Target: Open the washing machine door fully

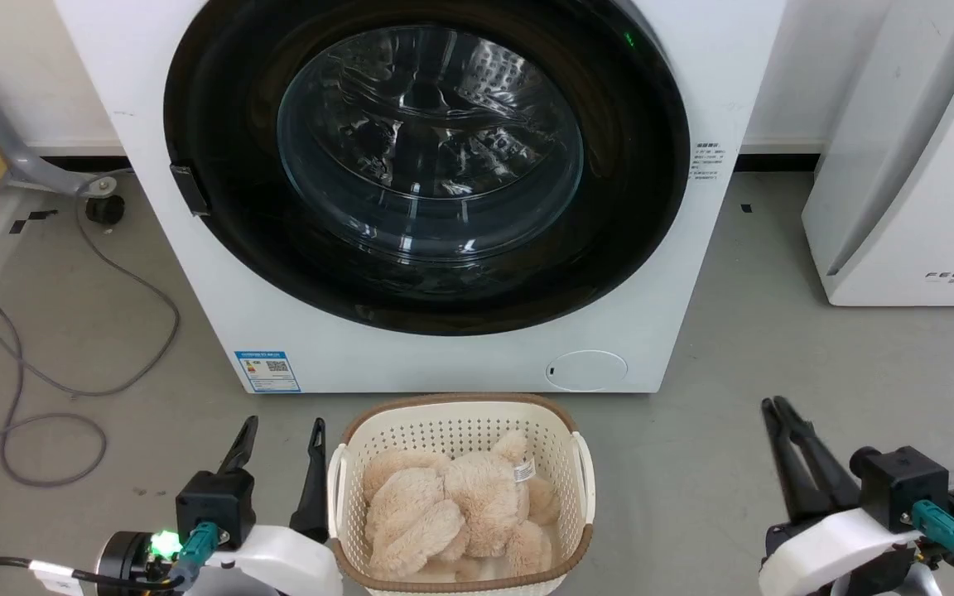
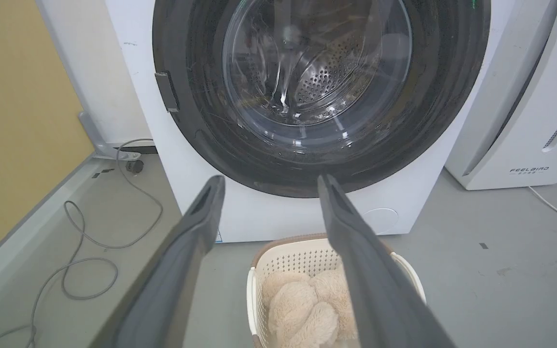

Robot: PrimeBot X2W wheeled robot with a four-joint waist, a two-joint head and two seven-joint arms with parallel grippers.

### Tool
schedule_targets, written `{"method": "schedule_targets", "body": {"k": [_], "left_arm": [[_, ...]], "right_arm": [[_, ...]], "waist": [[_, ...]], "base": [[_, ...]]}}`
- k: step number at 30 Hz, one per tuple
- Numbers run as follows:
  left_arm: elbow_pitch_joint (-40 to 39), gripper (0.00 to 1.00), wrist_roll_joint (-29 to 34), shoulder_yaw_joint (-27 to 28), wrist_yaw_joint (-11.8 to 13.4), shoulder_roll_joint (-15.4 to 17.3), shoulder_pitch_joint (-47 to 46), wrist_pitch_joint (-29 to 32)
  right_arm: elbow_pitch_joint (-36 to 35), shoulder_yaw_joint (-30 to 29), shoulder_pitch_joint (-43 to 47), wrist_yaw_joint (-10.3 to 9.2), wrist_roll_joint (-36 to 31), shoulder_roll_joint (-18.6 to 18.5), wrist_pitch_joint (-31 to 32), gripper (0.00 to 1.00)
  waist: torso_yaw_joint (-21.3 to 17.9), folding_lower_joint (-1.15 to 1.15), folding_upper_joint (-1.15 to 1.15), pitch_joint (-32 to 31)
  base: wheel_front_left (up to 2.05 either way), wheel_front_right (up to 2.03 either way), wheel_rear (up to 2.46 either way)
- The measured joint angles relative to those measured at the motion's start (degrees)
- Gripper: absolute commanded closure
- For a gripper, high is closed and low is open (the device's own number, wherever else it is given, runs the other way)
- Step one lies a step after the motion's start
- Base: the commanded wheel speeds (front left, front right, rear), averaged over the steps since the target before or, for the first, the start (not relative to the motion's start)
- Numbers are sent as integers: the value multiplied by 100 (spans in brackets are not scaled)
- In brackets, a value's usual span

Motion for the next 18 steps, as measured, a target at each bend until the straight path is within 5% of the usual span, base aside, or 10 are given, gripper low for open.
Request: {"method": "schedule_targets", "body": {"k": [3, 18], "left_arm": [[15, 0, -43, -47, 1, 0, -4, -35], [53, 0, -183, -186, 48, 1, -110, -185]], "right_arm": [[8, 0, 1, 0, 132, 0, -27, 100], [110, -81, -45, 0, 2820, 1, -197, 100]], "waist": [[0, 0, 0, 4], [-32, 0, 0, 106]], "base": [[0, 0, 0], [0, 0, 0]]}}
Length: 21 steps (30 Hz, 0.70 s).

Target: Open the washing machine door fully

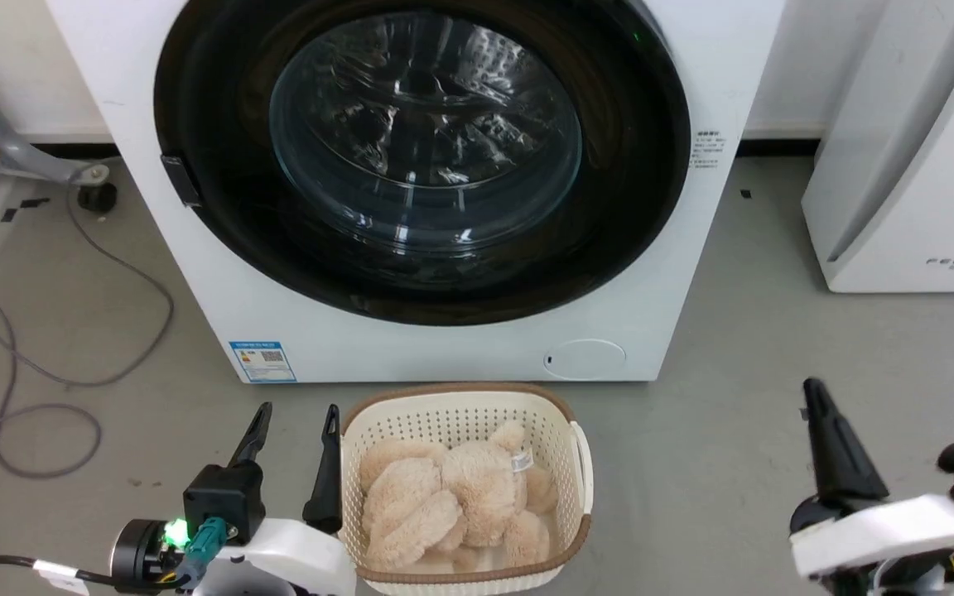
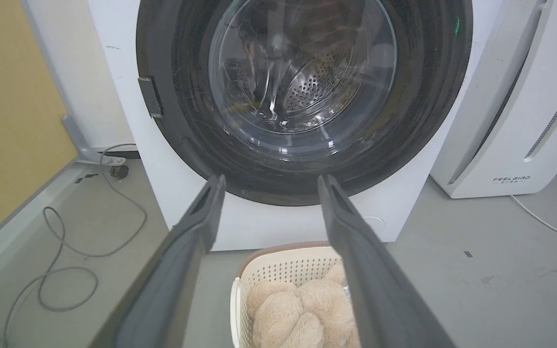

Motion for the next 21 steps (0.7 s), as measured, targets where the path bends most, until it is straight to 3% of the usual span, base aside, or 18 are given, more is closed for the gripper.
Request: {"method": "schedule_targets", "body": {"k": [8, 21], "left_arm": [[-31, 0, -10, -67, 0, 0, -164, -103], [-92, 0, -116, -220, 21, 0, -445, -260]], "right_arm": [[231, -138, -527, 0, 1123, -192, -93, 100], [860, -146, -1563, 0, 2715, -913, -244, 100]], "waist": [[-32, 0, 0, 229], [-38, 0, 0, 568]], "base": [[0, 0, 0], [0, 0, 0]]}}
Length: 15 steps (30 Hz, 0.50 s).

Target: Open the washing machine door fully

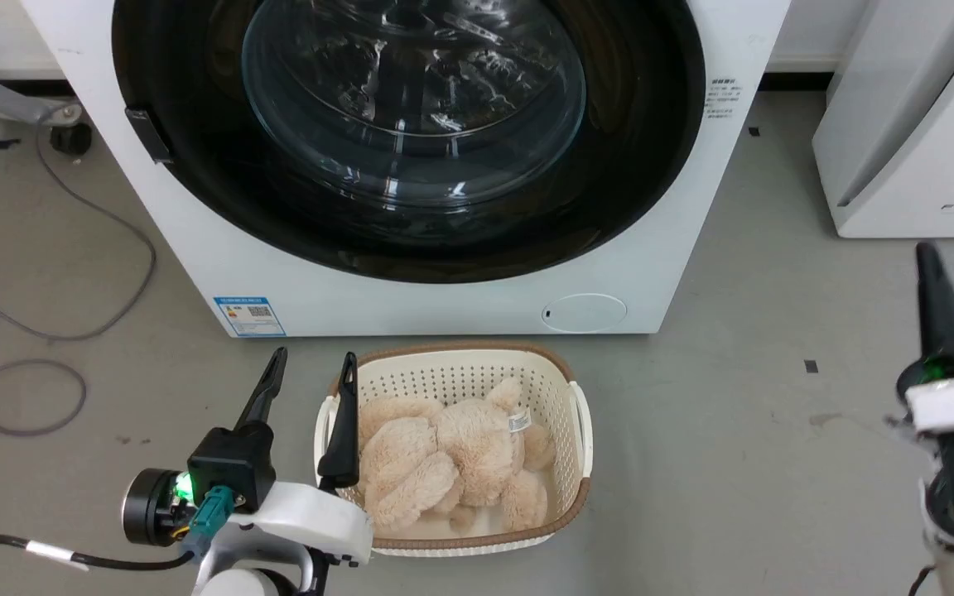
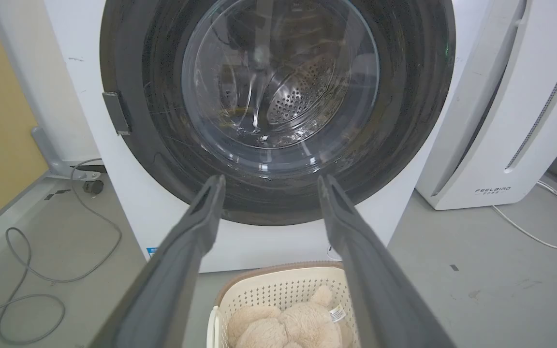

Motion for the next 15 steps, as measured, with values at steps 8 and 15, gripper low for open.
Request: {"method": "schedule_targets", "body": {"k": [8, 15], "left_arm": [[-9, 0, -52, -62, 7, 1, -90, -91], [-19, 0, -108, -107, 7, 1, -255, -185]], "right_arm": [[410, 288, -704, 0, 882, -479, -63, 100], [822, 802, -1464, 0, 1615, -850, -21, 100]], "waist": [[-5, 0, 0, 174], [-19, 0, 0, 357]], "base": [[0, 0, 0], [0, 0, 0]]}}
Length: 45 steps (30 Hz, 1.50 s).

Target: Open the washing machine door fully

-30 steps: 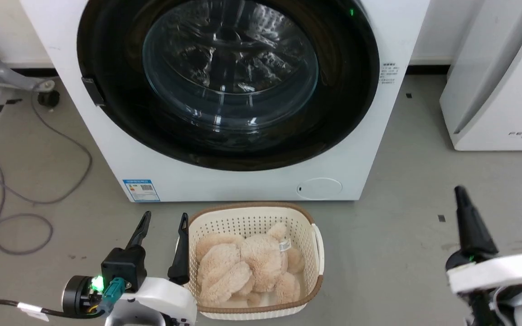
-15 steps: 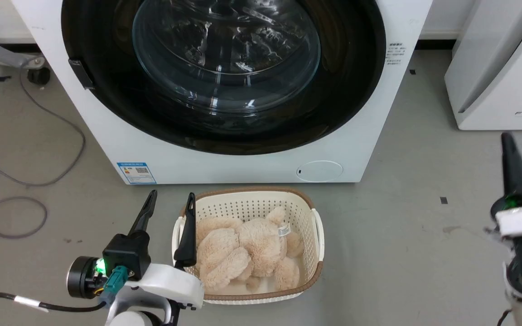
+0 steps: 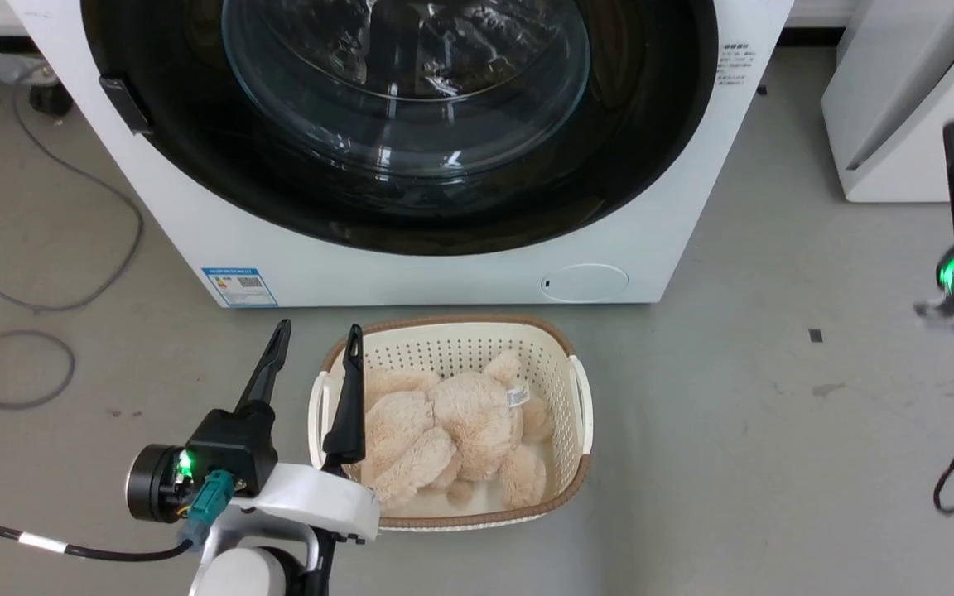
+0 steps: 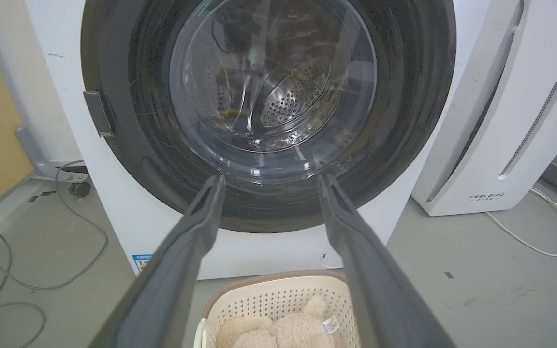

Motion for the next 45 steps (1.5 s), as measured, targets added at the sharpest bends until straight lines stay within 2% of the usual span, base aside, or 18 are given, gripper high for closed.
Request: {"method": "schedule_targets", "body": {"k": [11, 20, 33, 45], "left_arm": [[-14, 0, -81, -136, 0, 0, -253, -127], [-7, 0, -141, -268, 18, 1, -430, -236], [-12, 0, -292, -475, 74, 0, -698, -385], [-15, 0, -447, -658, 120, 1, -971, -549]], "right_arm": [[880, 1176, -1521, 0, 1123, -548, 452, 100], [1593, 2208, -2899, 0, 1916, -788, 956, 100], [2640, 3758, -4701, 0, 2867, -845, 1661, 100], [3639, 5220, -6069, 0, 3744, -655, 2482, 100]], "waist": [[-11, 0, 0, 352], [-2, 0, 0, 618], [-10, 0, 0, 961], [56, 0, 0, 1359]], "base": [[0, 0, 0], [0, 0, 0], [0, 0, 0], [0, 0, 0]]}}
